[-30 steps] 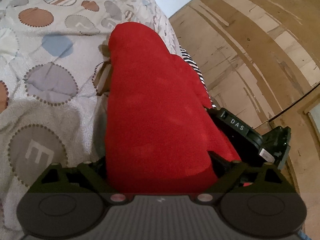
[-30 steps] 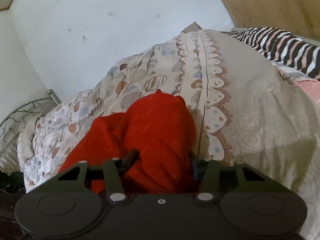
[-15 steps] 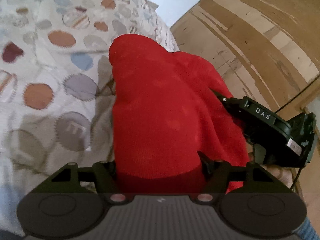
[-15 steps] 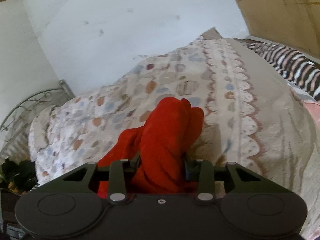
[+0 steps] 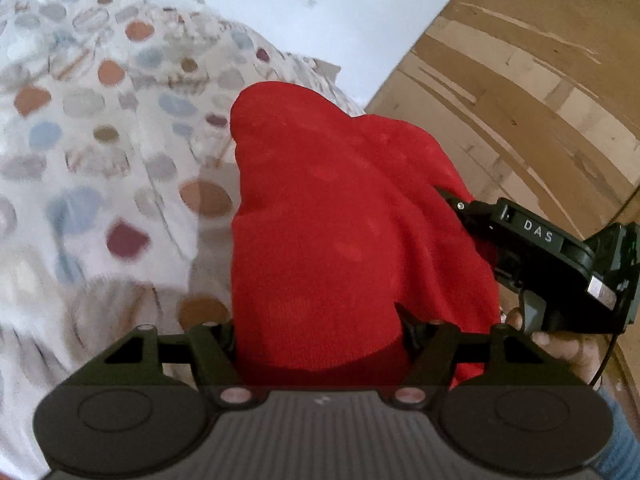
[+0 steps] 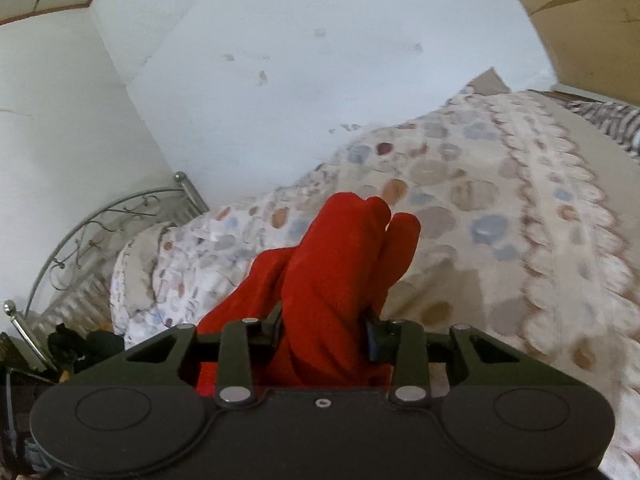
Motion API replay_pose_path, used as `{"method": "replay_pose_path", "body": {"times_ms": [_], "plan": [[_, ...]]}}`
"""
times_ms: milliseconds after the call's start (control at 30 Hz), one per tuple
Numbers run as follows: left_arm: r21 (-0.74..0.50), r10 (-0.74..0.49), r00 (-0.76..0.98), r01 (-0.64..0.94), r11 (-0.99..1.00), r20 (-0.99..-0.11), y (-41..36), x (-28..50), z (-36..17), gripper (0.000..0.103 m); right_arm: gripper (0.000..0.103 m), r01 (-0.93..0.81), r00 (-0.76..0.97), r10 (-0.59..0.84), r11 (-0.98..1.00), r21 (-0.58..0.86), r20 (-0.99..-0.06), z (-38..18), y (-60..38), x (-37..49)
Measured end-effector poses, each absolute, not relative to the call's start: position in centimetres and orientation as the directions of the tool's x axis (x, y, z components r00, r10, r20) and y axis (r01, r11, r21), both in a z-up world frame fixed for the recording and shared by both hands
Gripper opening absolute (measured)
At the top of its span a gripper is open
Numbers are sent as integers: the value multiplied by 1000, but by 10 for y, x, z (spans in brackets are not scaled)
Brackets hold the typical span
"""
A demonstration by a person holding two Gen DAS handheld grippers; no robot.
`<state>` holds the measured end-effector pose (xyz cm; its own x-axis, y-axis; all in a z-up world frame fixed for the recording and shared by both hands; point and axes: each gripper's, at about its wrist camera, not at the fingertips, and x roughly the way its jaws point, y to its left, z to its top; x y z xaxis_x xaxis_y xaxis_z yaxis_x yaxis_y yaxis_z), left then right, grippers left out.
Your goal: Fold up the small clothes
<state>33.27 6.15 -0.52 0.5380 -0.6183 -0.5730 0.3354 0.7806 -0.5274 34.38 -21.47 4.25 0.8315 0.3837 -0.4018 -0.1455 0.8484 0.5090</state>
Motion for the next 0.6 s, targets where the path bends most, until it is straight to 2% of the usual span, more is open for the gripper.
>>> {"method": "replay_pose_path", "body": {"times_ms": [200, 367, 500, 600], "plan": [[-474, -574, 569, 333, 815, -588, 75, 397, 7, 73, 38, -201, 814, 430, 839, 506, -390, 48, -199, 422], [-466, -551, 579, 305, 830, -602, 79, 449, -18, 73, 38, -210, 807, 440, 837, 505, -394, 28, -195, 483], [-479, -532, 541, 250, 842, -652, 78, 474, -67, 75, 38, -168, 779, 426, 849, 501, -460, -19, -192, 520], [-527, -565, 548, 246, 814, -617, 88, 475, -90, 80, 40, -100, 759, 376, 874, 475, -532, -58, -194, 531]]}}
